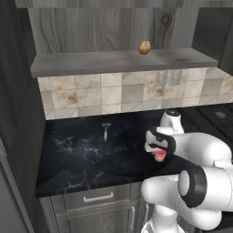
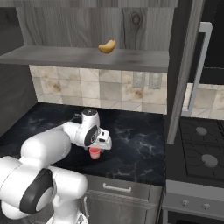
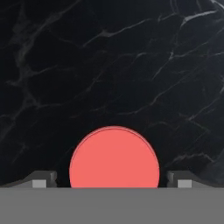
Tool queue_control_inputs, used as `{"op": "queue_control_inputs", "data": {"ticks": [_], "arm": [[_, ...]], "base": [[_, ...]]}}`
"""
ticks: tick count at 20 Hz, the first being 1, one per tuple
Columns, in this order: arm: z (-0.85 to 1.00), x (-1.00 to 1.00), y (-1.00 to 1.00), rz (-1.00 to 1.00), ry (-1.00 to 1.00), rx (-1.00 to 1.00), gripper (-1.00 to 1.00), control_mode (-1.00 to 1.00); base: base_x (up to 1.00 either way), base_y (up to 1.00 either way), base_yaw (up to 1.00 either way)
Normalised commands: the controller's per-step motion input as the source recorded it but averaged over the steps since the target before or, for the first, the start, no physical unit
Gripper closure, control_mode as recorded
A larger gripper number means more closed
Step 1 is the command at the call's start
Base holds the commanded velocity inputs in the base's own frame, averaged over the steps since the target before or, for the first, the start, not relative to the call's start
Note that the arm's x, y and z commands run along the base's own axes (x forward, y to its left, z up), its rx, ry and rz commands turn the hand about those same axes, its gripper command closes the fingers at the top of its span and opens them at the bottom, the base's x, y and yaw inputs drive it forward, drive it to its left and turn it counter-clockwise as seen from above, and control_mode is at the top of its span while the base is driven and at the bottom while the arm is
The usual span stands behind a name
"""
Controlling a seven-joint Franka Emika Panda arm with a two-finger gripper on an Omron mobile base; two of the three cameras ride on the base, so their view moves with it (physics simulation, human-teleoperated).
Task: Pick the jam and cereal from the counter and place them in the cabinets closest to them.
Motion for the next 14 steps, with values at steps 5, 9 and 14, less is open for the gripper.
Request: {"op": "queue_control_inputs", "data": {"ticks": [5, 9, 14], "arm": [[-0.17, 0.09, -0.03, 0.00, 0.00, 0.00, -1.00, -1.00], [-0.17, 0.07, -0.04, 0.00, 0.00, 0.00, -1.00, -1.00], [-0.16, 0.05, -0.06, 0.00, 0.00, 0.00, -1.00, -1.00]], "base": [[0.00, 0.00, 0.00], [0.00, 0.00, 0.00], [0.00, 0.00, 0.00]]}}
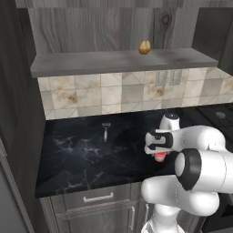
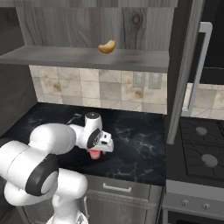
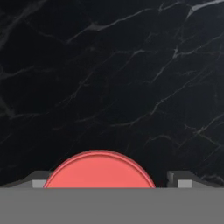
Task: Pick the jam and cereal from the counter and place them in the cabinets closest to them.
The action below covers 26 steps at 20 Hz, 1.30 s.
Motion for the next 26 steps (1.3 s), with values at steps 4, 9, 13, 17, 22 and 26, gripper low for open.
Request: {"op": "queue_control_inputs", "data": {"ticks": [4, 9, 13, 17, 22, 26], "arm": [[-0.18, 0.01, -0.03, 0.00, 0.00, 0.00, -1.00, -1.00], [-0.19, 0.01, 0.00, 0.00, 0.00, 0.00, 1.00, -1.00], [-0.04, 0.00, 0.00, 0.00, 0.00, 0.00, 1.00, -1.00], [0.00, 0.00, 0.00, 0.00, 0.00, 0.00, 1.00, -1.00], [0.03, 0.00, 0.00, 0.00, 0.00, 0.00, 1.00, -1.00], [0.26, 0.00, 0.00, 0.00, 0.03, 0.00, 1.00, -1.00]], "base": [[0.00, 0.00, 0.00], [0.00, 0.00, 0.00], [0.00, 0.00, 0.00], [0.00, 0.00, 0.00], [0.00, 0.00, 0.00], [0.00, 0.00, 0.00]]}}
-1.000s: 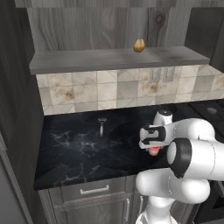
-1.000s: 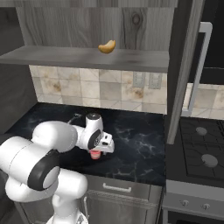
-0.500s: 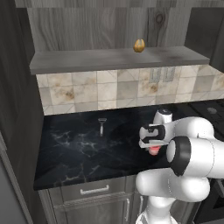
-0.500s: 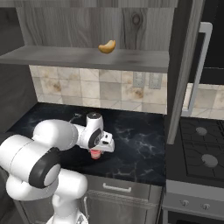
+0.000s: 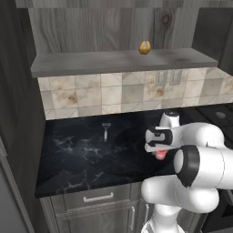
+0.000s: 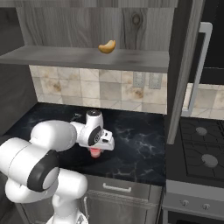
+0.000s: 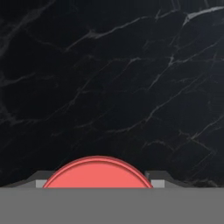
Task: Pick the jam and cereal from the counter and place them in the cabinets closest to them.
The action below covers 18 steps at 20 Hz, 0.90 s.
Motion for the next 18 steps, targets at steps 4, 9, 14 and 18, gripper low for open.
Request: {"op": "queue_control_inputs", "data": {"ticks": [4, 9, 14, 18], "arm": [[0.28, 0.00, 0.00, 0.00, 0.06, 0.00, 1.00, -1.00], [0.34, 0.00, 0.00, 0.00, 0.04, 0.00, 1.00, -1.00], [0.34, 0.00, 0.00, 0.00, 0.05, 0.00, 1.00, -1.00], [0.36, 0.00, 0.00, -0.01, 0.04, 0.00, 1.00, -1.00]], "base": [[0.00, 0.00, 0.00], [0.00, 0.00, 0.00], [0.00, 0.00, 0.00], [0.00, 0.00, 0.00]]}}
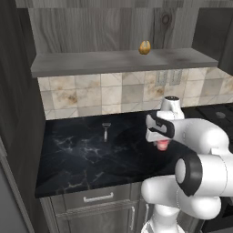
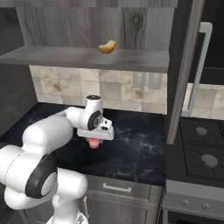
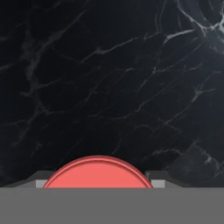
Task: Pick the jam and cereal from the counter and place them in the cabinets closest to them.
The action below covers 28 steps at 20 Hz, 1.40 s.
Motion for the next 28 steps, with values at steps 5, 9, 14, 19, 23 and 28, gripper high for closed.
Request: {"op": "queue_control_inputs", "data": {"ticks": [5, 9, 14, 19, 23, 28], "arm": [[0.40, 0.00, 0.00, 0.00, 0.02, 0.00, 1.00, -1.00], [0.40, 0.00, 0.00, 0.00, 0.00, 0.00, 1.00, -1.00], [0.42, -0.02, 0.00, 0.00, 0.00, 0.00, 1.00, -1.00], [0.42, -0.06, 0.00, 0.00, -0.02, 0.00, 1.00, -1.00], [0.44, -0.11, 0.00, 0.00, -0.04, 0.00, 1.00, -1.00], [0.44, -0.11, 0.00, 0.00, -0.06, 0.00, 1.00, -1.00]], "base": [[0.00, 0.00, 0.00], [0.00, 0.00, 0.00], [0.00, 0.00, 0.00], [0.00, 0.00, 0.00], [0.00, 0.00, 0.00], [0.00, 0.00, 0.00]]}}
